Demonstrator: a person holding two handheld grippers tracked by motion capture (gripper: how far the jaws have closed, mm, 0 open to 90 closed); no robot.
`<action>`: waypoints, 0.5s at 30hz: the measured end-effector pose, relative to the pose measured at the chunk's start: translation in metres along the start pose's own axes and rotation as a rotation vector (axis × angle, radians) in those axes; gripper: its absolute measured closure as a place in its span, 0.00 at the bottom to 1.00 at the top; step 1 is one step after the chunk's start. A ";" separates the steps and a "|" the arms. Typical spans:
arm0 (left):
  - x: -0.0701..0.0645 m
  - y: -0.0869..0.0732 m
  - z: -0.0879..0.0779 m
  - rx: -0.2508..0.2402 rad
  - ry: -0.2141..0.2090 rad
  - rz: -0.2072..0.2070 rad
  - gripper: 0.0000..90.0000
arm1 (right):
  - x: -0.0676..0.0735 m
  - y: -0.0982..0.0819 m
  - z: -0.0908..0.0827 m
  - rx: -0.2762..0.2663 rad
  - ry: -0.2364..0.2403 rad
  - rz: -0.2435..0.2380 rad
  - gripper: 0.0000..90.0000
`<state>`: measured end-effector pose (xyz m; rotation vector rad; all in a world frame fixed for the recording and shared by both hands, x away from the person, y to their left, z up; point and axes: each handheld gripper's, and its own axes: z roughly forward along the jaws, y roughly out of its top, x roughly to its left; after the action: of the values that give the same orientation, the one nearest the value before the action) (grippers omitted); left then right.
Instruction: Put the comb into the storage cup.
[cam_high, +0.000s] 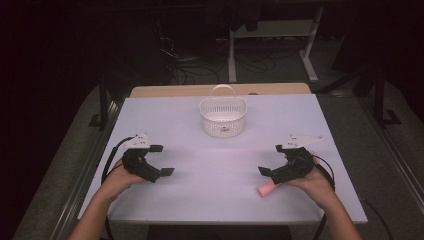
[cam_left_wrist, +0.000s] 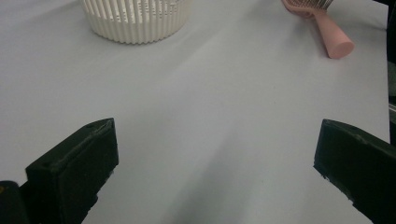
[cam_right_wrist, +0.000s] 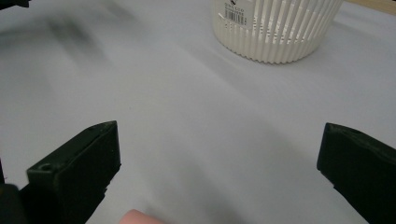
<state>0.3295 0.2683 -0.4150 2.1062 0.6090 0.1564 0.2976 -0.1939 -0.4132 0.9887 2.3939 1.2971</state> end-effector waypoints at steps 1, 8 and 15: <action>0.000 0.000 0.000 0.001 -0.001 -0.001 0.00 | 0.000 0.000 0.000 0.000 0.000 0.000 0.00; -0.001 -0.003 -0.002 -0.008 -0.006 -0.008 0.00 | 0.000 0.002 -0.001 0.011 -0.007 -0.002 0.00; -0.002 -0.003 -0.004 -0.013 -0.005 -0.012 0.00 | -0.001 0.005 -0.001 0.028 -0.012 -0.003 0.00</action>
<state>0.3253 0.2717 -0.4144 2.0892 0.6160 0.1486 0.2998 -0.1933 -0.4083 0.9979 2.4097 1.2566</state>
